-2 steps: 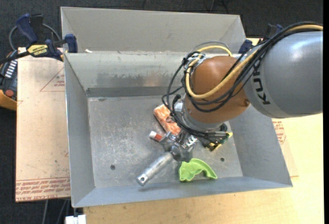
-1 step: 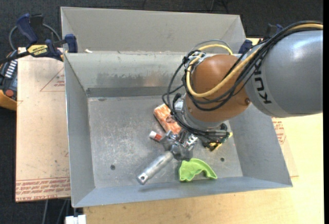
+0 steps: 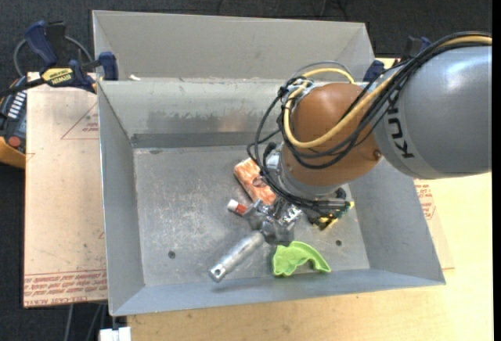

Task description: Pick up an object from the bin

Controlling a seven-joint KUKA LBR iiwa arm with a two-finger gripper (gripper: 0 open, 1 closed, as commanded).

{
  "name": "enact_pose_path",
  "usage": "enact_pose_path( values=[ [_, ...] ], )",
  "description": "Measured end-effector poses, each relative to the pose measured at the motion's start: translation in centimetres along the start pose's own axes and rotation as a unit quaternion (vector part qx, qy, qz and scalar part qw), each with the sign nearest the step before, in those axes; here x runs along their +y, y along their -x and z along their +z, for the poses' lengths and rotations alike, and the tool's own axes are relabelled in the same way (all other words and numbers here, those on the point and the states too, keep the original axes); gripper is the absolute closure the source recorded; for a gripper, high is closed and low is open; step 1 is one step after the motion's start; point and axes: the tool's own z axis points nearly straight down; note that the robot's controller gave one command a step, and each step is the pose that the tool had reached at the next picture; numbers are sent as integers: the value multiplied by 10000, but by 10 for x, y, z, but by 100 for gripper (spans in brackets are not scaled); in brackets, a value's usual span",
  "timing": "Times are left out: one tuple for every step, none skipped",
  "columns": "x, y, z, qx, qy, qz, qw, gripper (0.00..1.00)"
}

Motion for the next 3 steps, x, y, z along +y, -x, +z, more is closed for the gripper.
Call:
enact_pose_path(
  values=[
    [1,0,-7,4,5,2,10000,100],
    [1,0,-19,3,9,8,10000,100],
    [0,1,-31,-16,-7,11,10000,100]
  ],
)
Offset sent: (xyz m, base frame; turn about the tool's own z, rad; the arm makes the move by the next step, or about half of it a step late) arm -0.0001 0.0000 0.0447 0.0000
